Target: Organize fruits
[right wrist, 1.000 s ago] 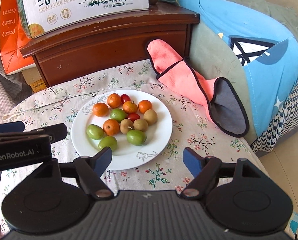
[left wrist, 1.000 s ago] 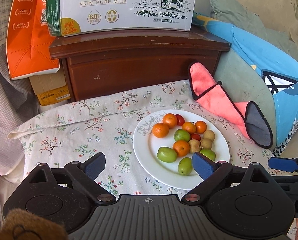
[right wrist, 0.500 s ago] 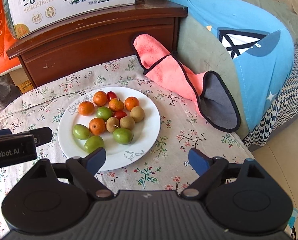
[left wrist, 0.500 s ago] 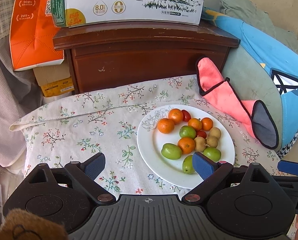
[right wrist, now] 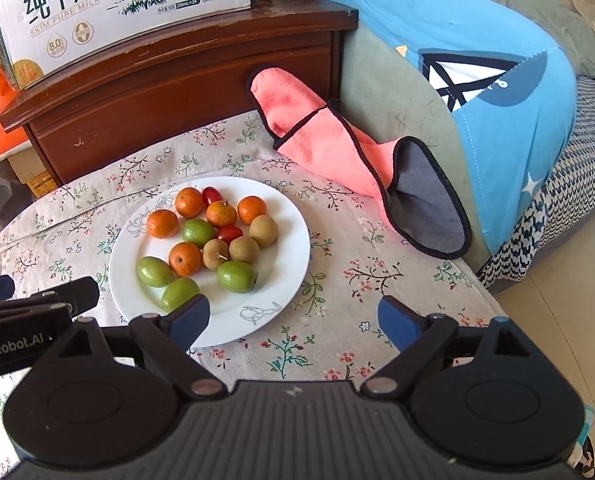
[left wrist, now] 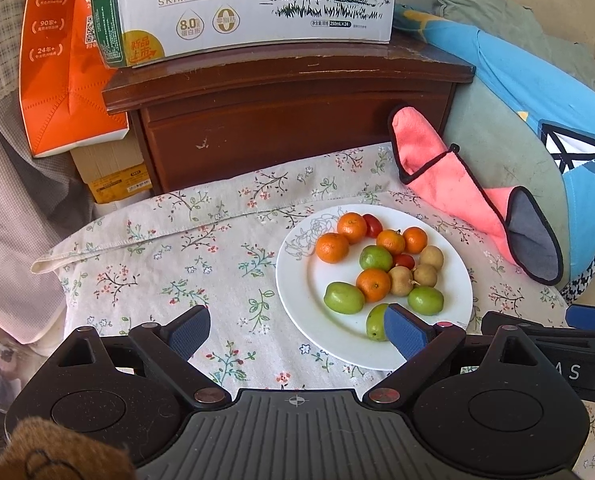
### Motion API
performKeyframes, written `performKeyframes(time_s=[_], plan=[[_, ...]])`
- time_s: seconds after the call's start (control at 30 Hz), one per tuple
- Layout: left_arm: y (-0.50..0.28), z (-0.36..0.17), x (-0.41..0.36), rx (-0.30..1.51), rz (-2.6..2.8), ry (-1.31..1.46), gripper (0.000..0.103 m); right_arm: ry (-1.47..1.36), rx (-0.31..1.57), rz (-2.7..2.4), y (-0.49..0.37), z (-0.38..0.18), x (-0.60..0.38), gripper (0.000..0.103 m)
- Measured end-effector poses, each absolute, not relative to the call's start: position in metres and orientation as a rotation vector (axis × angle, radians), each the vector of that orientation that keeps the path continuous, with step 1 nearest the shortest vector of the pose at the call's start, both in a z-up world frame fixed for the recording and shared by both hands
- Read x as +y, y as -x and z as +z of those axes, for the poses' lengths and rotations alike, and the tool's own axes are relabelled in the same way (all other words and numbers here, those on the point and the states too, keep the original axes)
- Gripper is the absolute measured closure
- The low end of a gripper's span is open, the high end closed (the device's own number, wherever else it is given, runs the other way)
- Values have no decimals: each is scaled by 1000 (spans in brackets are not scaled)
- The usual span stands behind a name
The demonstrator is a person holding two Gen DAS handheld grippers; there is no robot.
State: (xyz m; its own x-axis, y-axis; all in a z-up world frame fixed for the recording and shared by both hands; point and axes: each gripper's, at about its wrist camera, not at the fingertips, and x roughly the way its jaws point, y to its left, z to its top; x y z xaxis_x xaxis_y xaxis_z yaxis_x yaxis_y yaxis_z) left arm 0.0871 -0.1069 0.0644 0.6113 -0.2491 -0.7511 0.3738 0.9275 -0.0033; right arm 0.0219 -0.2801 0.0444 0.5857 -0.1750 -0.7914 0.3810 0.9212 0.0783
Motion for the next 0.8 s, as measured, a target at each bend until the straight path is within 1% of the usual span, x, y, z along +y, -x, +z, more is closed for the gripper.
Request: performKeyframes(time_s=[0.8], plan=[[-71, 77, -122, 813, -349, -255, 8, -199, 941, -368, -13, 53, -281, 12]])
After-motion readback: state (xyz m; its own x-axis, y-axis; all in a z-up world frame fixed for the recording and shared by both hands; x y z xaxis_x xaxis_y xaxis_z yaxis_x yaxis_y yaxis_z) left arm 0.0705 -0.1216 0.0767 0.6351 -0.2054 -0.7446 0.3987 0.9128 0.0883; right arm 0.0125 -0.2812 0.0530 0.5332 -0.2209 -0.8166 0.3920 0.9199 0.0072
